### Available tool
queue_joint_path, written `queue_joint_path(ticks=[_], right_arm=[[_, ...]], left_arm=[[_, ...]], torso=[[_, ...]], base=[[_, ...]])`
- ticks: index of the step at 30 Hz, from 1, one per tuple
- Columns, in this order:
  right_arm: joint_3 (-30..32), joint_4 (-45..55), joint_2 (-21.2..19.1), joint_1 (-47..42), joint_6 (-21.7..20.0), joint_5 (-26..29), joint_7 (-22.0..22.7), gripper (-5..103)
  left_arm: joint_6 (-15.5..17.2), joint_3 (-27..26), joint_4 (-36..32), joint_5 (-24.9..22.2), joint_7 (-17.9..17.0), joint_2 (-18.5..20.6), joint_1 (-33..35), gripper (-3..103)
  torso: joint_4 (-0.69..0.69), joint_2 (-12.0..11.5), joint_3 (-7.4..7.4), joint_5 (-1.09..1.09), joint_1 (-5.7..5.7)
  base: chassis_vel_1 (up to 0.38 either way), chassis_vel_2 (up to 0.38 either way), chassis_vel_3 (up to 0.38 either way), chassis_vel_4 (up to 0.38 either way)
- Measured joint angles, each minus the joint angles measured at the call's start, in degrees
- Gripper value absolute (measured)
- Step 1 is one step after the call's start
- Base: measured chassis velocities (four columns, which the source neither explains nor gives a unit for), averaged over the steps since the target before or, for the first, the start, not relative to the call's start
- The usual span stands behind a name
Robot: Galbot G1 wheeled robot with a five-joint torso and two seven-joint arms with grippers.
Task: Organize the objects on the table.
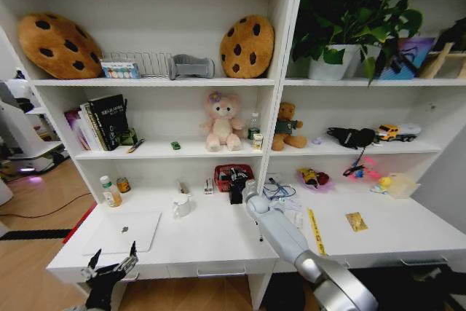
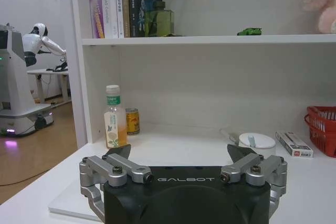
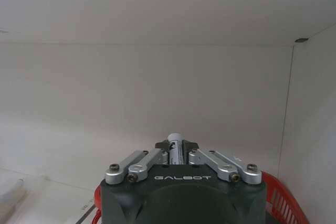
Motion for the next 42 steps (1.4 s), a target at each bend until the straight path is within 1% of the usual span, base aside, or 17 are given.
queue_joint_path(ticks=[6,7,8,9,11,12,16,18,21,23,24,26,28,29,30,35,42], right_arm=[[-0.31,-2.17,0.81,1.04,1.47,-0.25,-1.04,13],[-0.31,-2.12,0.75,1.04,1.48,-0.25,-1.29,10],[-0.29,-1.9,0.66,0.99,1.48,-0.25,-1.37,15],[-0.29,-1.9,0.66,0.99,1.48,-0.25,-1.37,15],[-0.22,-1.33,0.35,0.69,1.48,-0.21,-1.8,26],[-0.22,-1.33,0.35,0.69,1.48,-0.21,-1.8,26],[0.26,-0.72,0.19,0.2,1.51,0.1,-1.87,47],[0.28,-0.59,0.16,0.11,1.55,0.12,-1.87,47],[0.31,0.41,-0.13,-0.28,1.58,0.23,-1.86,64],[0.31,0.41,-0.13,-0.28,1.58,0.23,-1.86,64],[0.3,0.83,-0.27,-0.47,1.57,0.27,-1.84,75],[0.3,0.97,-0.31,-0.56,1.57,0.29,-1.83,75],[0.29,1.98,-0.51,-1.15,1.43,0.42,-1.69,85],[0.29,1.98,-0.51,-1.15,1.43,0.42,-1.69,85],[0.21,2.58,-0.77,-1.55,1.14,0.48,-1.59,96],[0.05,3.43,-1.03,-1.63,0.36,0.83,-1.3,100],[-0.69,3.19,-1.08,-1.17,-0.35,1.44,-1.33,100]], left_arm=[[-0.04,0.44,0.59,0.26,0.37,-0.19,-0.21,100],[-0.04,0.45,0.68,0.26,0.4,-0.19,-0.27,100],[-0.04,0.45,0.76,0.26,0.41,-0.17,-0.34,100],[-0.04,0.45,0.76,0.26,0.41,-0.17,-0.34,100],[-0.04,0.45,0.86,0.2,0.41,-0.04,-0.44,100],[-0.04,0.45,0.86,0.2,0.41,-0.04,-0.44,100],[-0.02,0.44,1.0,0.1,0.41,0.23,-0.58,100],[-0.01,0.44,1.0,0.08,0.41,0.25,-0.58,100],[0.03,0.44,1.0,0.06,0.41,0.35,-0.56,100],[0.03,0.44,1.0,0.06,0.41,0.35,-0.56,100],[0.04,0.42,0.99,0.05,0.41,0.37,-0.55,100],[0.05,0.42,0.98,0.05,0.41,0.38,-0.54,100],[0.05,0.45,0.89,0.06,0.41,0.3,-0.47,100],[0.05,0.45,0.89,0.06,0.41,0.3,-0.47,100],[0.05,0.55,0.84,0.12,0.41,0.15,-0.46,100],[0.05,0.58,0.8,0.2,0.4,-0.1,-0.42,100],[0.05,0.66,0.73,0.24,0.4,-0.17,-0.45,100]], torso=[[0.01,0.0,0.0,0.0,0.0],[0.01,0.0,0.0,0.0,0.0],[0.01,0.0,0.0,0.0,0.0],[0.01,0.0,0.0,0.0,0.0],[0.0,0.0,0.0,0.0,0.0],[0.0,0.0,0.0,0.0,0.0],[0.0,0.01,0.0,0.0,0.0],[0.0,0.01,0.0,0.0,0.0],[0.01,0.01,0.0,0.0,0.0],[0.01,0.01,0.0,0.0,0.0],[0.0,0.01,0.0,0.0,0.0],[0.0,0.01,0.0,0.0,0.0],[0.01,0.01,0.0,0.0,0.0],[0.01,0.01,0.0,0.0,0.0],[0.0,0.01,0.0,0.0,0.0],[0.01,0.01,0.0,0.0,0.0],[0.0,0.01,0.0,0.0,0.0]], base=[[0.0,0.0,0.0,0.0],[0.0,0.0,0.0,0.0],[0.0,0.0,0.0,0.0],[0.0,0.0,0.0,0.0],[0.0,0.0,0.0,0.0],[0.0,0.0,0.0,0.0],[0.0,0.0,0.0,0.0],[0.0,0.0,0.0,0.0],[0.0,0.0,0.0,0.0],[0.0,0.0,0.0,0.0],[0.0,0.0,0.0,0.0],[0.0,0.0,0.0,0.0],[0.0,0.0,0.0,0.0],[0.0,0.0,0.0,0.0],[0.0,0.0,0.0,0.0],[0.0,0.0,0.0,0.0],[0.0,0.0,0.0,0.0]])
